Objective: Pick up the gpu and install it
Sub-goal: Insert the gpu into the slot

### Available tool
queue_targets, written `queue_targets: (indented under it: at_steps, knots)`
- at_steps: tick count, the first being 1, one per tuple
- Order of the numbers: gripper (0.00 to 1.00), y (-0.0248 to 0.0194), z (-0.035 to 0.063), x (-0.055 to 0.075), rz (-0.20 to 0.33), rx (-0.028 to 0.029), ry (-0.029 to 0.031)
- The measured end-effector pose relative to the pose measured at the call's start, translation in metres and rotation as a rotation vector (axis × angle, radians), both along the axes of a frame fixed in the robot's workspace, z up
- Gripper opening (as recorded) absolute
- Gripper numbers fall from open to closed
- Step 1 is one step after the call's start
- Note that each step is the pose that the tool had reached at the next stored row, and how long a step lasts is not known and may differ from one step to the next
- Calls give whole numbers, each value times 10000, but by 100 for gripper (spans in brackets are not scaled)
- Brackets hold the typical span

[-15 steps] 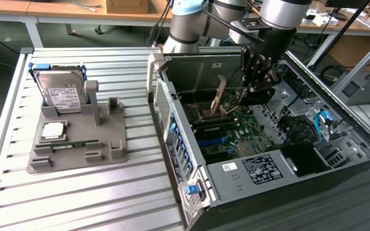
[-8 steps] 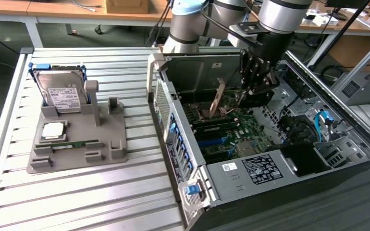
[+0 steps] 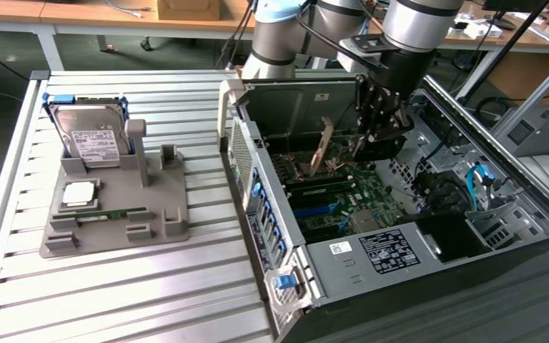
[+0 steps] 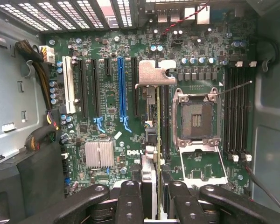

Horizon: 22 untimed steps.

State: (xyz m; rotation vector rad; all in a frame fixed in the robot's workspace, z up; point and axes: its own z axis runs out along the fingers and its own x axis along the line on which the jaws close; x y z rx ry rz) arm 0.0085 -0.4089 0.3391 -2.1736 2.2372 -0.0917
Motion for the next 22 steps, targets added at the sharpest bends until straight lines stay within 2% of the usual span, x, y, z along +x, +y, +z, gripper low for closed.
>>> queue_targets:
  at_steps: [22]
  knots:
    - [27, -15, -42, -30, 0, 0, 0]
